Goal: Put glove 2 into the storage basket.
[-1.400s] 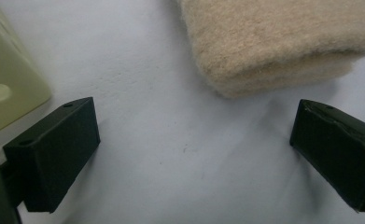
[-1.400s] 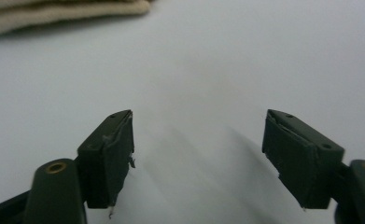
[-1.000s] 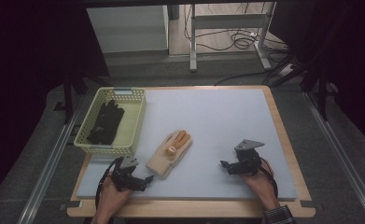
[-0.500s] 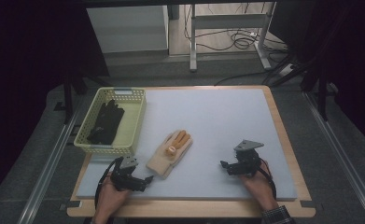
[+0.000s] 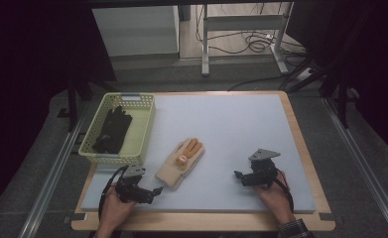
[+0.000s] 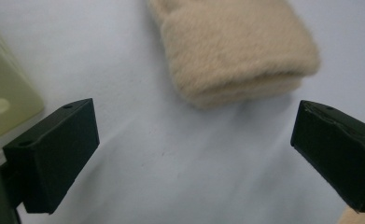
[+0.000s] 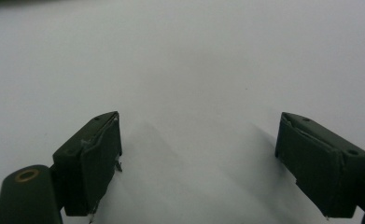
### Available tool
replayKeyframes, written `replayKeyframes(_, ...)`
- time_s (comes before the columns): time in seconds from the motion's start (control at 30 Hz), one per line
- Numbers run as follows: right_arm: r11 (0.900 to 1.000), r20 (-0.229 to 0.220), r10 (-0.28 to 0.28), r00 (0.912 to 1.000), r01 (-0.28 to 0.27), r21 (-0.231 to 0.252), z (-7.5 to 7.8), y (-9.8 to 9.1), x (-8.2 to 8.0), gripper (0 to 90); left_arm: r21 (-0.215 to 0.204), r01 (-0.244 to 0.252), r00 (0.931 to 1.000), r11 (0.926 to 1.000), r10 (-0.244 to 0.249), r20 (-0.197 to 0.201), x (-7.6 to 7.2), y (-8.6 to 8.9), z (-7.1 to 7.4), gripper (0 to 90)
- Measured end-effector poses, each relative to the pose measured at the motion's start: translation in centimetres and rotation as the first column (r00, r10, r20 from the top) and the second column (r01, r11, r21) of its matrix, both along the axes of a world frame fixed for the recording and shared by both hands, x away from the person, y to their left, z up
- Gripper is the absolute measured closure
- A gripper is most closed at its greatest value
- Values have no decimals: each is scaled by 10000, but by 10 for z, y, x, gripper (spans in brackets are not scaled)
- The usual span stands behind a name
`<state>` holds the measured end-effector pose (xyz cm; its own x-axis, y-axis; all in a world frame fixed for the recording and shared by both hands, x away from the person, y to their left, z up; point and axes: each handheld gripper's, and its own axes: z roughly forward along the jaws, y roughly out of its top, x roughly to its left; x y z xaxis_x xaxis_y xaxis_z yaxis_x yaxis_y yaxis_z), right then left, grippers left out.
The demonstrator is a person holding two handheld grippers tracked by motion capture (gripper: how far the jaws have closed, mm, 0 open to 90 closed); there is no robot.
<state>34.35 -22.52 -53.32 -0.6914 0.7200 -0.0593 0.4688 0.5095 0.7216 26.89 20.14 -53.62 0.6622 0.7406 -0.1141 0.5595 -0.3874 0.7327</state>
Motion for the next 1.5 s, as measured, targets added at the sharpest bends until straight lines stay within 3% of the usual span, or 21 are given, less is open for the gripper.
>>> replayKeyframes(0.33,10000,-6,6,10000,-6,10,0,0,0,143,661,370,9988,9971,-349,-332,18,-32,25,6)
replayKeyframes(0.53,10000,-7,6,10000,-6,15,0,0,0,143,1089,330,9985,9935,-280,-468,37,-52,30,0)
replayKeyframes(0.93,10000,-10,13,10000,-13,17,0,0,0,142,1818,309,9949,9829,-129,-996,75,-86,20,0)
replayKeyframes(1.5,10000,-10,11,10000,-11,19,0,0,0,143,2427,760,9857,9671,-363,-1643,86,-106,6,0)
